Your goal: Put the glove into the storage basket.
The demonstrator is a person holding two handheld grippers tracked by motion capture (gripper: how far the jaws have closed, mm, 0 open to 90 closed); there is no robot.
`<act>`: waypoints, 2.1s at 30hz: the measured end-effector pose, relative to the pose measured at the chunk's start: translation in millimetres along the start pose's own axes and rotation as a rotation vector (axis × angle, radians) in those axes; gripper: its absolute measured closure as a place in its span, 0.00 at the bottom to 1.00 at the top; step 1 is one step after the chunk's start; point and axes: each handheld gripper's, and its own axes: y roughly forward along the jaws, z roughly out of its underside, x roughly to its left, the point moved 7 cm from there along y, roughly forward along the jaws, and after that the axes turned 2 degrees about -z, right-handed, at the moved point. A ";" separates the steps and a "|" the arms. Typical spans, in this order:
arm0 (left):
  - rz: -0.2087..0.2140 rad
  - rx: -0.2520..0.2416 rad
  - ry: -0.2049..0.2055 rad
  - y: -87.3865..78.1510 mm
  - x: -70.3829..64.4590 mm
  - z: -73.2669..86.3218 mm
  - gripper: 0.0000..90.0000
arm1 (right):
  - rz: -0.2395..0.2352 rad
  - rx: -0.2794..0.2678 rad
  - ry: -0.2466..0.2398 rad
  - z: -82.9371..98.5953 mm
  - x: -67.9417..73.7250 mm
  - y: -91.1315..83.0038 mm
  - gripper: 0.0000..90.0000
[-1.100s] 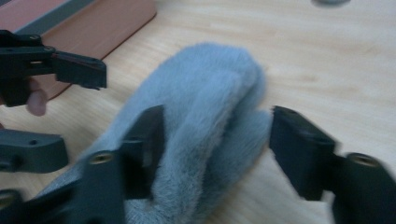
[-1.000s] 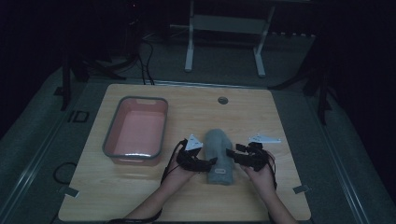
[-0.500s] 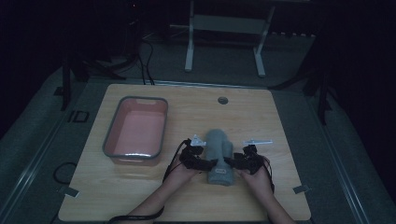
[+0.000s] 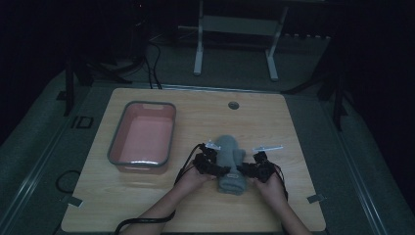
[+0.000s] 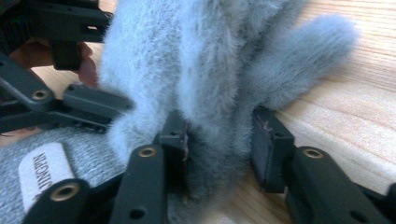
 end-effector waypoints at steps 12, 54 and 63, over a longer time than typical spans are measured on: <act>0.056 -0.036 0.017 -3.2 -9.8 -4.3 0.77 | 0.002 -0.042 -0.012 -0.4 1.5 -2.3 0.84; 0.035 -0.189 0.138 -161.5 29.8 -74.6 0.85 | -0.105 -0.229 -0.166 -124.6 105.9 -29.7 0.88; -0.029 -0.175 0.145 -211.0 60.2 -71.3 0.85 | -0.150 -0.218 -0.213 -159.4 145.3 -4.5 0.88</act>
